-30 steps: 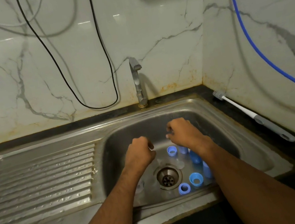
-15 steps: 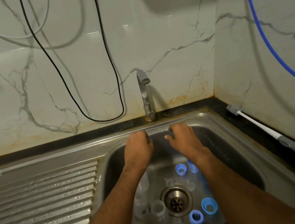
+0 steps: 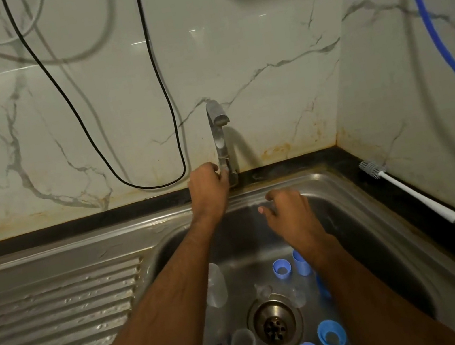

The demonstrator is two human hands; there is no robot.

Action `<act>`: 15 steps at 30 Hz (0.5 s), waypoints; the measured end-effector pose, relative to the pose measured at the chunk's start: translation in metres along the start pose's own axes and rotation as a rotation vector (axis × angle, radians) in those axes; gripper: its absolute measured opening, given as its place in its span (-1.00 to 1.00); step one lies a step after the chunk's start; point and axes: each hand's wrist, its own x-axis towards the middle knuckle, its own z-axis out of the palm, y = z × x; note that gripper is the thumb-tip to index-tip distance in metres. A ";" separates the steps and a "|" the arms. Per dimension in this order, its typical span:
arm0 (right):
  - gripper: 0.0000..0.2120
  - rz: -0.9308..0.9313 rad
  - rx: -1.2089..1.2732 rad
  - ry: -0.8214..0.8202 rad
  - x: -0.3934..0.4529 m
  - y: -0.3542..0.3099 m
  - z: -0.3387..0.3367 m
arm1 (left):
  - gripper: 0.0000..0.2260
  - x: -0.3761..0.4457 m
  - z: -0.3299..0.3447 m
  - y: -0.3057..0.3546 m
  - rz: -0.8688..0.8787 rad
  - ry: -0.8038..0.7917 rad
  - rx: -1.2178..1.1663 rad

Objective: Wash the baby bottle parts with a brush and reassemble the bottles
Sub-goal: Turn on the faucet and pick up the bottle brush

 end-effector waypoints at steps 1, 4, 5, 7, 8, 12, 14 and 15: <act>-0.68 0.003 0.001 0.001 0.000 0.000 0.000 | -0.80 0.004 0.003 0.000 0.010 -0.003 -0.018; -0.71 -0.008 0.001 0.021 -0.001 0.000 -0.001 | -0.80 0.016 0.009 0.001 0.029 -0.037 -0.049; -0.71 -0.013 0.002 0.030 -0.002 0.001 -0.001 | -0.80 0.019 0.011 0.001 0.030 -0.047 -0.050; -0.71 -0.012 0.007 0.029 -0.002 0.000 -0.001 | -0.82 0.023 0.013 0.001 0.036 -0.064 -0.051; -0.71 -0.010 0.009 0.024 -0.002 0.000 -0.001 | -0.84 0.025 0.014 0.001 0.041 -0.073 -0.051; -0.71 -0.005 0.027 0.009 -0.002 0.000 0.000 | -0.83 0.030 0.017 -0.002 0.037 -0.087 -0.033; -0.70 -0.004 0.028 0.001 -0.003 0.000 -0.001 | -0.82 0.031 0.017 -0.003 0.023 -0.098 -0.037; -0.71 -0.006 0.029 0.002 -0.003 0.000 -0.001 | -0.82 0.031 0.016 -0.003 0.022 -0.104 -0.042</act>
